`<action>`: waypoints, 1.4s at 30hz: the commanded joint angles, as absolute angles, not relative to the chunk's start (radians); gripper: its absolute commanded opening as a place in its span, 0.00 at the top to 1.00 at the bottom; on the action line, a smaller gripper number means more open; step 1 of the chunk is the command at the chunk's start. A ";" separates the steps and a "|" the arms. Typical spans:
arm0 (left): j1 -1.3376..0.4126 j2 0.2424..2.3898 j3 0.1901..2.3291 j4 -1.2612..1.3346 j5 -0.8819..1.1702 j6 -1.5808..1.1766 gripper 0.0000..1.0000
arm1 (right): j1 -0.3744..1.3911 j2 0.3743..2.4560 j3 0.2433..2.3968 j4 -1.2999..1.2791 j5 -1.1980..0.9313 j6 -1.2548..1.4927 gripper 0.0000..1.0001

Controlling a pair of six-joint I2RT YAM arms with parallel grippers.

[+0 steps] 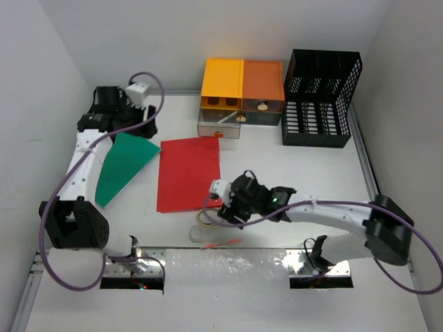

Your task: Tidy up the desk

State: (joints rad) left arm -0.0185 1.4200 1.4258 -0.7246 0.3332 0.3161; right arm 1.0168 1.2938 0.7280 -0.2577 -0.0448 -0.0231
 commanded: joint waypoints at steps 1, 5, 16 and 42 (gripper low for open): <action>0.077 1.370 1.318 -0.712 0.396 0.359 0.35 | 1.112 1.383 0.701 -0.189 0.015 -0.037 0.44; 0.097 1.290 1.163 -0.618 0.313 0.370 0.33 | 1.192 1.475 0.712 -0.186 0.025 -0.058 0.57; 0.098 1.187 1.039 -0.506 0.213 0.341 0.32 | 1.223 1.517 0.661 -0.120 -0.064 -0.045 0.53; 0.100 1.184 1.012 -0.497 0.239 0.342 0.32 | 1.348 1.606 0.707 -0.132 0.030 -0.006 0.42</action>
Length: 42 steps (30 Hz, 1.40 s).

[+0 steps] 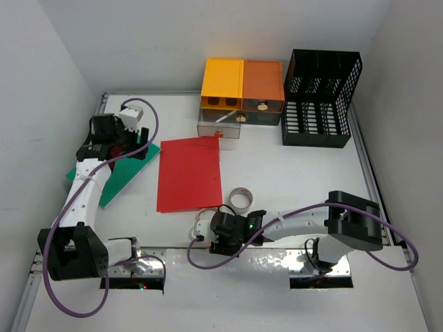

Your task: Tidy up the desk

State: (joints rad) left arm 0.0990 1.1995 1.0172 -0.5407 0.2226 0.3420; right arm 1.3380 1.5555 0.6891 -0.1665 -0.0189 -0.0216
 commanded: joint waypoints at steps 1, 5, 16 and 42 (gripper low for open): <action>0.098 1.186 1.012 -0.497 0.241 0.342 0.32 | 1.348 1.617 0.713 -0.141 0.038 -0.006 0.42; 0.100 1.184 1.008 -0.494 0.247 0.345 0.32 | 1.348 1.657 0.732 -0.141 0.051 -0.012 0.44; 0.098 1.175 1.006 -0.495 0.250 0.347 0.32 | 1.279 1.726 0.798 -0.120 0.029 -0.051 0.52; 0.098 1.157 1.000 -0.483 0.242 0.351 0.32 | 1.186 1.864 0.879 -0.164 0.170 -0.109 0.71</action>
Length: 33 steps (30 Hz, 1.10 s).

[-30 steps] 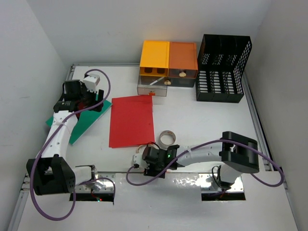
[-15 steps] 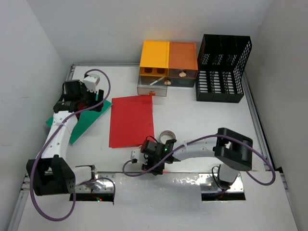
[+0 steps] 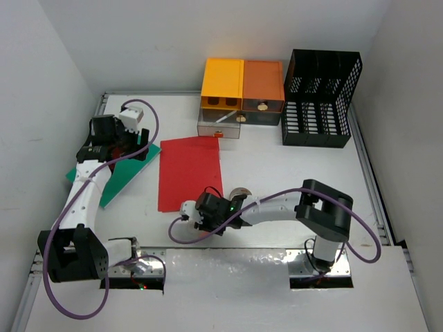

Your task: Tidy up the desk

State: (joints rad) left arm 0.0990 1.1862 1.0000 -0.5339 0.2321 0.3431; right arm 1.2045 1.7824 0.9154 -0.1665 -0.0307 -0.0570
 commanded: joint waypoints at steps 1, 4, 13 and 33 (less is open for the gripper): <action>0.098 1.157 1.000 -0.483 0.244 0.350 0.32 | 1.181 1.871 0.891 -0.170 0.173 -0.109 0.71; 0.100 1.157 1.000 -0.483 0.242 0.351 0.32 | 1.180 1.890 0.905 -0.183 0.151 -0.115 0.72; 0.098 1.155 1.003 -0.489 0.239 0.353 0.32 | 1.180 1.867 0.871 -0.182 0.021 -0.130 0.69; 0.098 1.158 1.000 -0.485 0.250 0.360 0.32 | 1.218 1.930 0.867 -0.282 0.027 -0.091 1.00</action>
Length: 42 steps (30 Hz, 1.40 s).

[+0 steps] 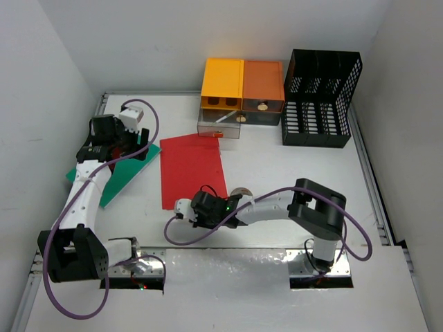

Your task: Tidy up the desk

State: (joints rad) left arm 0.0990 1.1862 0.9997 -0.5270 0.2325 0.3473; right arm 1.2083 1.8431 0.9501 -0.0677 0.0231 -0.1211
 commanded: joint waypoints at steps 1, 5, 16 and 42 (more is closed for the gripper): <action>0.100 1.160 1.000 -0.486 0.250 0.359 0.32 | 1.218 1.918 0.867 -0.281 0.035 -0.077 1.00; 0.098 1.160 1.002 -0.488 0.252 0.360 0.32 | 1.216 1.823 0.870 -0.279 0.041 -0.046 1.00; 0.098 1.157 1.006 -0.488 0.270 0.365 0.32 | 1.163 1.527 0.911 -0.301 0.069 0.066 1.00; 0.098 1.143 0.992 -0.489 0.290 0.367 0.32 | 0.644 1.963 1.802 0.043 0.238 -0.033 1.00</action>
State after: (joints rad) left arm 0.0990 1.1717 0.9939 -0.5247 0.2749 0.3618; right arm 0.6609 1.8332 1.7073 -0.0185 0.1745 0.0654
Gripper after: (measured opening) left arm 0.678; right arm 0.020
